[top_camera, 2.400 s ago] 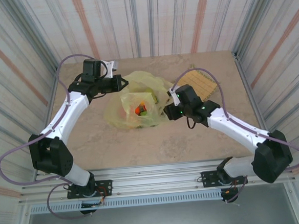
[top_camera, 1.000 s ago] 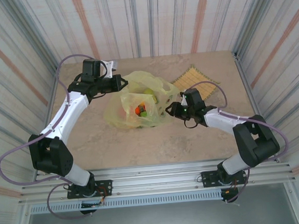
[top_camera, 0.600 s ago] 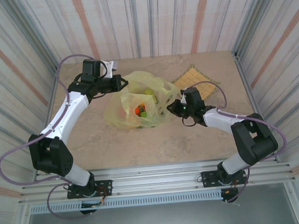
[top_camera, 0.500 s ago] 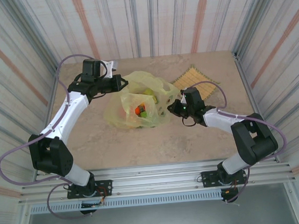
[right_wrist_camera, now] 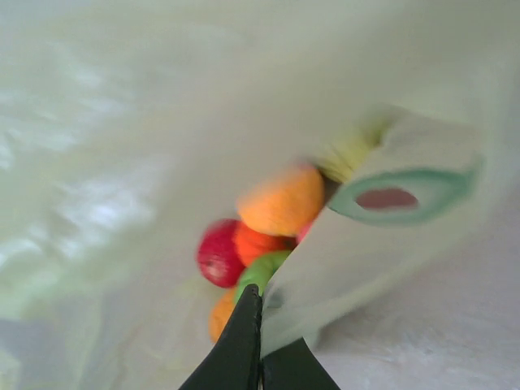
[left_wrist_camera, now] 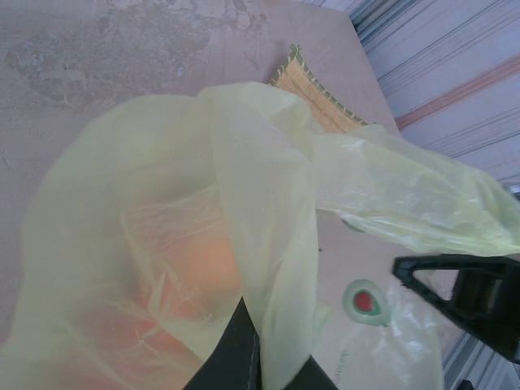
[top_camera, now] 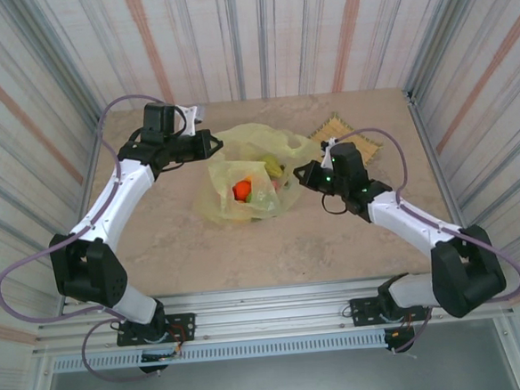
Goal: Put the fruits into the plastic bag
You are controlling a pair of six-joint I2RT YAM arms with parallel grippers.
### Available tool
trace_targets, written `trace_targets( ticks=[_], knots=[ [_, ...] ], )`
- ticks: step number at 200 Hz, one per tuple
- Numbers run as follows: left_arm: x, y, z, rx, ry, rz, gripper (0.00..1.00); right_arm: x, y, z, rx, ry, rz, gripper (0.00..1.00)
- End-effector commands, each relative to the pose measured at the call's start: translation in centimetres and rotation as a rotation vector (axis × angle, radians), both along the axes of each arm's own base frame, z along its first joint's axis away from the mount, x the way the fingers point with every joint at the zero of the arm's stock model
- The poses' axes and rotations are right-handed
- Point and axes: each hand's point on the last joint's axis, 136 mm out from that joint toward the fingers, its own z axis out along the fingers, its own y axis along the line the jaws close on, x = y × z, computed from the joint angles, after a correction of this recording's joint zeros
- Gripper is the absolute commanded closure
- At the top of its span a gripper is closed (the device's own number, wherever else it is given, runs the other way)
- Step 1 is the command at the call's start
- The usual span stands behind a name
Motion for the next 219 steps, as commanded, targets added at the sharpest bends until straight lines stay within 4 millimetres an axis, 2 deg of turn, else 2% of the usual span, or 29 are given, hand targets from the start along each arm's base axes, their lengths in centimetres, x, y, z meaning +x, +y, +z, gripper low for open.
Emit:
trace_targets(
  ticks=[1,34,76,95,108,126,163,193,219],
  knots=[
    [-0.8,0.4,2.6,-0.038,-0.063,0.010,1.00,0.1,-0.2,4.8,-0.001,-0.109,0.015,1.00],
    [-1.3,1.3,5.6,-0.085,-0.126,0.030,1.00,-0.5,0.0,10.4,0.005,-0.206,0.054,1.00],
    [-2.5,2.5,10.0,-0.143,-0.204,0.061,1.00,-1.4,-0.3,16.3,-0.035,-0.298,0.089,1.00],
    [-3.0,2.3,10.5,-0.170,-0.191,0.059,1.00,-1.9,-0.4,18.5,-0.045,-0.335,0.101,1.00],
    [-3.1,2.0,9.9,-0.187,-0.154,0.050,1.00,-2.1,-0.2,19.4,-0.041,-0.347,0.110,1.00],
    [-3.0,1.6,7.8,-0.185,-0.094,0.054,1.00,-2.1,0.8,19.0,-0.039,-0.326,0.137,1.00],
    [-2.4,0.3,3.4,-0.177,-0.009,0.073,1.00,-1.8,3.9,15.4,-0.075,-0.226,0.231,1.00],
    [-1.4,-0.2,0.6,-0.170,0.039,0.108,1.00,-1.0,4.1,13.6,-0.121,-0.190,0.231,1.00],
    [-0.9,-0.2,-1.8,-0.179,0.083,0.140,1.00,-0.6,5.1,11.9,-0.124,-0.147,0.270,1.00]
  ],
)
